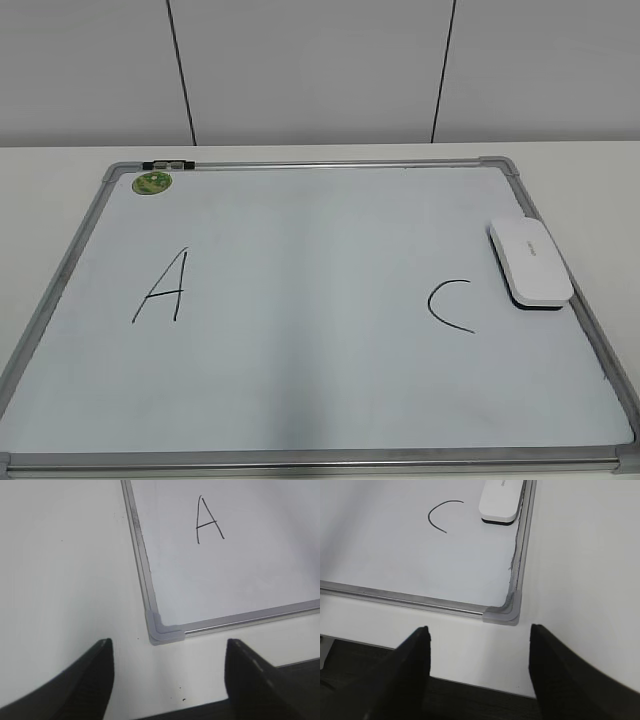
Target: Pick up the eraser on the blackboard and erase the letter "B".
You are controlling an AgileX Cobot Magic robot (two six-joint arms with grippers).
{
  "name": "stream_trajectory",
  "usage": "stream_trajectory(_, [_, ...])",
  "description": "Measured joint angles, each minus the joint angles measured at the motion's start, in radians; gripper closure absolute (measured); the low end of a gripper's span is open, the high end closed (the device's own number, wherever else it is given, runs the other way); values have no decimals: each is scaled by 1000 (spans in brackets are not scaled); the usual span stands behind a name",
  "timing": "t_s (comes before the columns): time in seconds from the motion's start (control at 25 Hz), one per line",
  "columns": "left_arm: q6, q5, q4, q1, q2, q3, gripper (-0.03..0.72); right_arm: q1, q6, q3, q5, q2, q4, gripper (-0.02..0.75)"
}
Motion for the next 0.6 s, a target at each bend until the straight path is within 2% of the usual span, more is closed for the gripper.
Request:
stream_trajectory(0.12, [0, -2, 0, 0, -36, 0, 190, 0, 0, 0, 0, -11, 0, 276])
stream_trajectory(0.24, [0, -2, -2, 31, -92, 0, 192, -25, 0, 0, 0, -19, 0, 276])
stream_trajectory(0.4, [0, -2, -4, 91, -145, 0, 193, -154, 0, 0, -2, -41, 1, 276])
stream_trajectory(0.6, [0, -3, -4, 110, -147, 2, 194, -267, 0, 0, -3, -115, 1, 276])
